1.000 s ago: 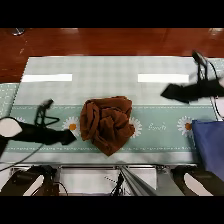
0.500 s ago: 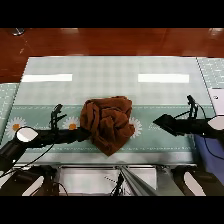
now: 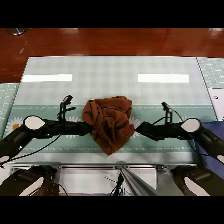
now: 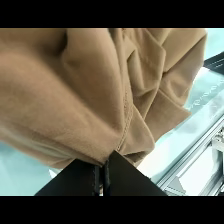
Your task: Fold the shirts.
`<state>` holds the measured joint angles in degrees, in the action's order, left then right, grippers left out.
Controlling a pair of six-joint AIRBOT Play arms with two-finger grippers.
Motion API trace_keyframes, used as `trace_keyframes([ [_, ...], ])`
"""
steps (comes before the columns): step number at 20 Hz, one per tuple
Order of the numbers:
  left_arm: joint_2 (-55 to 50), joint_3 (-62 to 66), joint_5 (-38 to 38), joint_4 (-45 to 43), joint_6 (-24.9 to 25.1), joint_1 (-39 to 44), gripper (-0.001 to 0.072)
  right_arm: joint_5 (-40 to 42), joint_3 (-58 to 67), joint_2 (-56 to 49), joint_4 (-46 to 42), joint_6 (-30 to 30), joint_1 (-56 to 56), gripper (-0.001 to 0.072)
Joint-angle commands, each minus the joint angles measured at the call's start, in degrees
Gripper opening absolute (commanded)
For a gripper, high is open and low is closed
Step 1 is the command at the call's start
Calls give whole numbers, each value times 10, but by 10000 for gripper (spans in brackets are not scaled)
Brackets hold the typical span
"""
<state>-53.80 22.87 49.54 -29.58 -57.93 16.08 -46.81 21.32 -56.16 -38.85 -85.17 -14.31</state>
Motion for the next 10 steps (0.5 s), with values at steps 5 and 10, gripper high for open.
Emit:
trace_keyframes([
  [5,-5,7,5,1,11,-1,24,34,90,-152,120,70,-90,617],
  [10,-4,48,41,1,12,-24,24,-21,218,-191,82,103,-62,27],
])
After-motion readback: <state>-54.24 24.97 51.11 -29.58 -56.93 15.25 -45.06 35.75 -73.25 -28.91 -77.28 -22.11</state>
